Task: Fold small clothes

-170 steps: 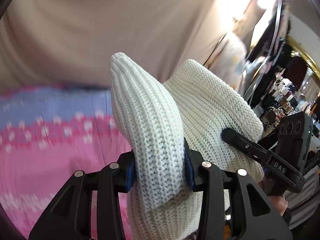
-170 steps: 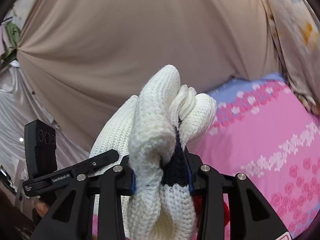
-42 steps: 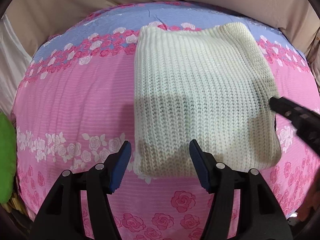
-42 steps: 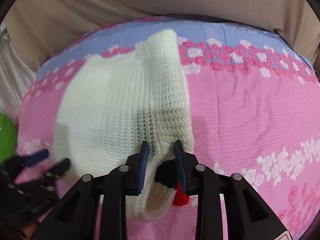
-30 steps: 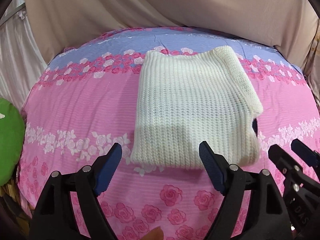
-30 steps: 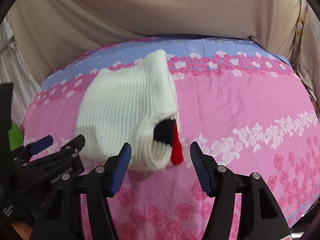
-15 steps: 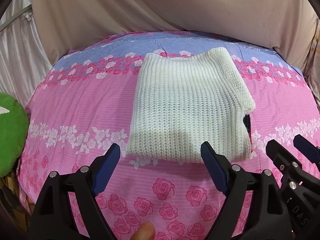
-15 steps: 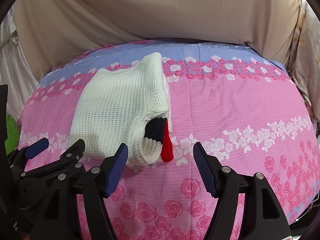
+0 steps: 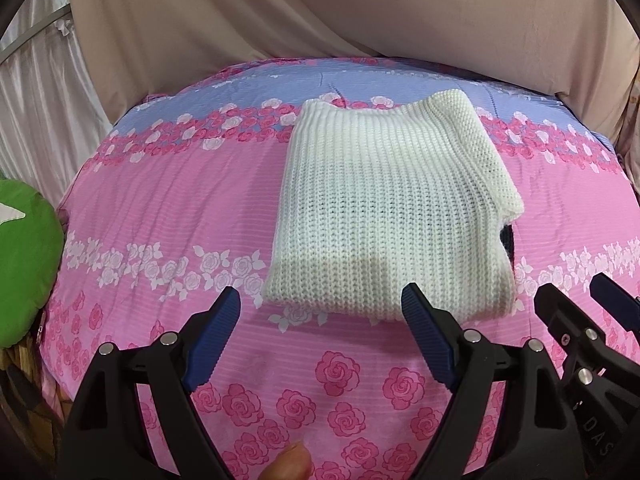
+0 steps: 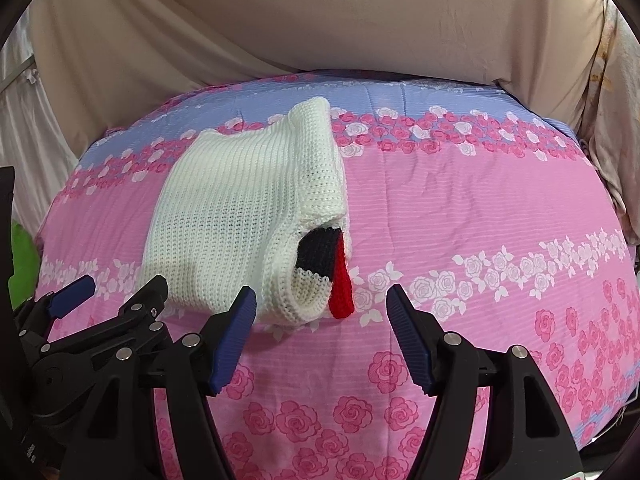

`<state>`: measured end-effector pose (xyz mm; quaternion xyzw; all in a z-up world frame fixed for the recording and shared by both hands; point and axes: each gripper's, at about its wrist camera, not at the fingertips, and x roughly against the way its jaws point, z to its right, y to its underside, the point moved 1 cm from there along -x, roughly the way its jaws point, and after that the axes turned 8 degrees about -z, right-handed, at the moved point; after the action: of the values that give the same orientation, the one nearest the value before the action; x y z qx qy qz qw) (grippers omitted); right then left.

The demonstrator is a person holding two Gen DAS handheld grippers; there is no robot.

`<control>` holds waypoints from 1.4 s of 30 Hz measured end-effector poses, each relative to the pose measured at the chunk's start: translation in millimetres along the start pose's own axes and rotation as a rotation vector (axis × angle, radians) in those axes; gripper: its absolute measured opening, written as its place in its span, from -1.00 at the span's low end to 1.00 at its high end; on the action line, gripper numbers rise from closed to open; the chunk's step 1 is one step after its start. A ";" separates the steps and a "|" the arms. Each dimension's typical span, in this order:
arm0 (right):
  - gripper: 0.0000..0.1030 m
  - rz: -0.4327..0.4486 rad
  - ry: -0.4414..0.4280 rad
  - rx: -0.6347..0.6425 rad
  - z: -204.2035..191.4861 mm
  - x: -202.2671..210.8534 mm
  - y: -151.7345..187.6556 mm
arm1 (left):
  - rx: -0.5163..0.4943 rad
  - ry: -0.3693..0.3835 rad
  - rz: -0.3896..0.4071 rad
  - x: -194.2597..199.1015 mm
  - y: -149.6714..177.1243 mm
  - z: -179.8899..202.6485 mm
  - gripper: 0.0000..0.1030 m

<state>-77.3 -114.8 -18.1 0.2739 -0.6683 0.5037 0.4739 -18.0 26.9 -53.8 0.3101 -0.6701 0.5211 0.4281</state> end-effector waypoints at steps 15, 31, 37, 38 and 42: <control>0.29 -0.010 0.010 -0.005 1.1 -3.8 -0.7 | -0.006 -0.006 -0.002 -2.8 -1.7 1.2 0.56; 0.29 -0.018 0.016 -0.001 4.5 -7.3 -2.2 | -0.018 -0.011 -0.015 -7.4 -4.1 3.5 0.54; 0.29 -0.022 0.021 -0.003 2.7 -8.3 -0.8 | -0.020 -0.011 -0.023 -9.0 -3.4 4.1 0.54; 0.29 -0.024 0.021 -0.003 3.7 -8.6 -0.3 | -0.020 -0.011 -0.024 -9.2 -3.3 4.0 0.54; 0.29 -0.026 0.024 -0.004 2.3 -8.1 0.5 | -0.020 -0.005 -0.025 -9.4 -2.4 4.4 0.49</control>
<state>-75.3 -117.6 -25.8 0.2754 -0.6602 0.4993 0.4888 -12.9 21.7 -61.6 0.3155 -0.6722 0.5083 0.4362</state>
